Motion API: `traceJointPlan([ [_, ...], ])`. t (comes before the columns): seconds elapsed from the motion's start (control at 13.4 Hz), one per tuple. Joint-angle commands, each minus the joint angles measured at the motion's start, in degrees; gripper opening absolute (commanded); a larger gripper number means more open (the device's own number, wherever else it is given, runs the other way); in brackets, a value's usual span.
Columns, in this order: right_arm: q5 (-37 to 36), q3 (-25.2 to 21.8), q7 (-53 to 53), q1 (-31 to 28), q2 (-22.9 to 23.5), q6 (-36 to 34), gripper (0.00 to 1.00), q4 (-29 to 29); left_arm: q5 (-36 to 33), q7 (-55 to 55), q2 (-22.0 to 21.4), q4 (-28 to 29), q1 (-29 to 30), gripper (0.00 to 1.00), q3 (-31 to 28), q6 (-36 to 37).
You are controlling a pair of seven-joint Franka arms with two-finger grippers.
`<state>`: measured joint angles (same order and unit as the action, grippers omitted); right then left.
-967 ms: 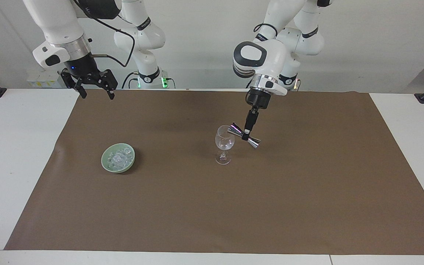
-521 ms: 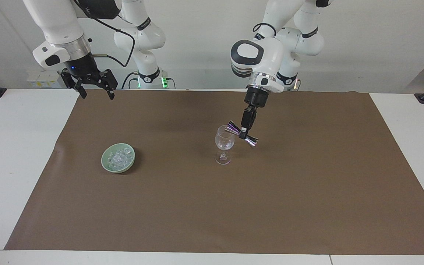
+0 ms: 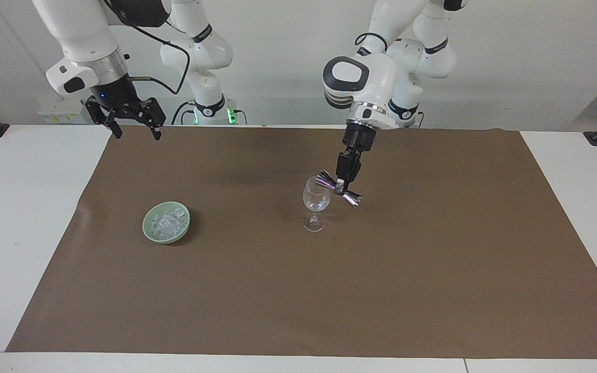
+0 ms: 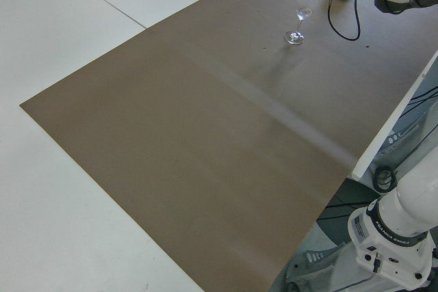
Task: Pour wine and add ice with both arms
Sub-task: 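Tilt the jigger over the clear glass with the left gripper, then move the jigger back with the left gripper while the right gripper reaches the cup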
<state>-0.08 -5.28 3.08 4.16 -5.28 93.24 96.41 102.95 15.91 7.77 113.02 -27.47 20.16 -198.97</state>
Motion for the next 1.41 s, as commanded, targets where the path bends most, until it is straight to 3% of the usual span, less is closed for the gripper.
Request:
traceJointPlan([
  [0.0,1.2,0.1,-1.2,-0.4,-1.3,0.1,1.00,1.4,-0.7,1.7,0.9,-1.2,-1.3,0.00,-0.8,-1.7],
  [0.52,1.2,0.1,-1.3,-0.4,-1.3,0.1,1.00,1.4,0.7,0.9,0.1,-1.3,-0.4,0.00,-0.6,-1.6],
  [0.89,1.2,0.2,-1.2,-0.4,-1.3,0.1,1.00,1.4,10.4,0.8,-4.5,0.2,7.9,0.00,-0.3,4.4],
  [1.04,1.2,0.2,-1.2,-0.6,-1.3,0.1,1.00,1.3,13.7,0.8,-7.7,3.4,11.8,0.00,-0.4,8.7],
  [1.34,1.2,0.5,-1.8,-1.7,-0.2,1.1,1.00,0.9,15.5,-2.9,-17.7,17.4,23.2,0.00,-1.3,26.3],
])
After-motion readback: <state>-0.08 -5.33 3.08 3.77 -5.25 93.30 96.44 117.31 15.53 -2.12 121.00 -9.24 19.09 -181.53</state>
